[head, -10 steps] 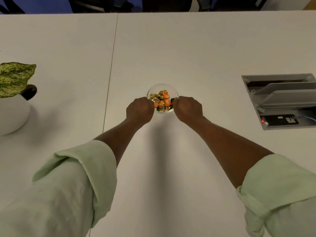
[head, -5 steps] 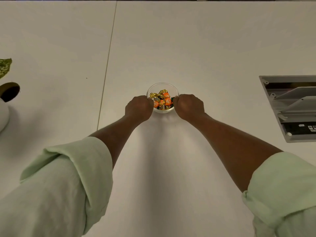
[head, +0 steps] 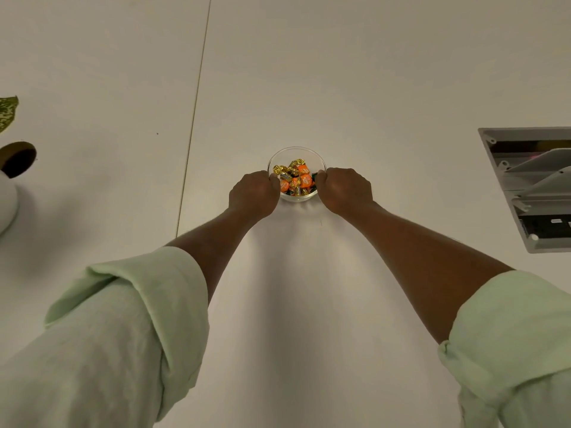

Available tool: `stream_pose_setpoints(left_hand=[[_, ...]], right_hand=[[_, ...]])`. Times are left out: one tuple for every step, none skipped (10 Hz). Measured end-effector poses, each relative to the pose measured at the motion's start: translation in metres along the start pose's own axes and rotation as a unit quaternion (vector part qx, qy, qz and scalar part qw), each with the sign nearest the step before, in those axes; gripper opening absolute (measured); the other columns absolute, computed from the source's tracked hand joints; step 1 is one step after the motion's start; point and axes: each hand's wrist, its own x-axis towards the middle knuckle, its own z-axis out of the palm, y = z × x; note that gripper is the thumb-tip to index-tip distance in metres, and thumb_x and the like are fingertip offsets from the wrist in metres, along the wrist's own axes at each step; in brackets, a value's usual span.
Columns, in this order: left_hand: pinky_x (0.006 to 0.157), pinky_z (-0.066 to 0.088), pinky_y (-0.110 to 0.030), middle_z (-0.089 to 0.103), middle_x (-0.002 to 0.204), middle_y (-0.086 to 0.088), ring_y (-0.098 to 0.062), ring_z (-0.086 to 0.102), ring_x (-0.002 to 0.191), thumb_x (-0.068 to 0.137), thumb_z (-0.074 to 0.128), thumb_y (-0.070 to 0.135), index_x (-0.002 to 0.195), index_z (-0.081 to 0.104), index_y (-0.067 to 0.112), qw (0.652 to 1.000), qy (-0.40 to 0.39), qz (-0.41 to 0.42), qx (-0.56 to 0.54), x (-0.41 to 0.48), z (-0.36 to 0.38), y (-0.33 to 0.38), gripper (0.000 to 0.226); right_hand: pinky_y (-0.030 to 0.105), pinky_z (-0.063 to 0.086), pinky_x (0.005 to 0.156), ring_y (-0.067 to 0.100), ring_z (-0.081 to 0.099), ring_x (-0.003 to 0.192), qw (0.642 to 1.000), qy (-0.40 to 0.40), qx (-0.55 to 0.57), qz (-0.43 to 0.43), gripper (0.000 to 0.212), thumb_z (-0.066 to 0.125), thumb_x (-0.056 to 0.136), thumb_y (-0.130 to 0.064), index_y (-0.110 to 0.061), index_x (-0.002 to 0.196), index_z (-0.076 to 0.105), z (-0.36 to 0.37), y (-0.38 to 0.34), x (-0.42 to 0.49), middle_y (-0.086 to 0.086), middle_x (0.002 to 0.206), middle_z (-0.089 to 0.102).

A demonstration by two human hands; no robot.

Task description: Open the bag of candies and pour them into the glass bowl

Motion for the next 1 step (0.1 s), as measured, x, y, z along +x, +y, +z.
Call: stream_pose_setpoints(left_hand=[[0.075, 0.038, -0.034, 0.067, 0.111, -0.016, -0.035, 0.06, 0.103, 0.104, 0.024, 0.048, 0.106, 0.061, 0.005, 1.0, -0.01, -0.019, -0.006, -0.001, -0.0007, -0.0005, 0.056]], right_hand=[[0.036, 0.039, 0.076, 0.036, 0.064, 0.103, 1.0, -0.015, -0.012, 0.005, 0.064, 0.022, 0.104, -0.055, -0.008, 0.107, 0.065, -0.0013, 0.0002, -0.0016, 0.015, 0.108, 0.07]])
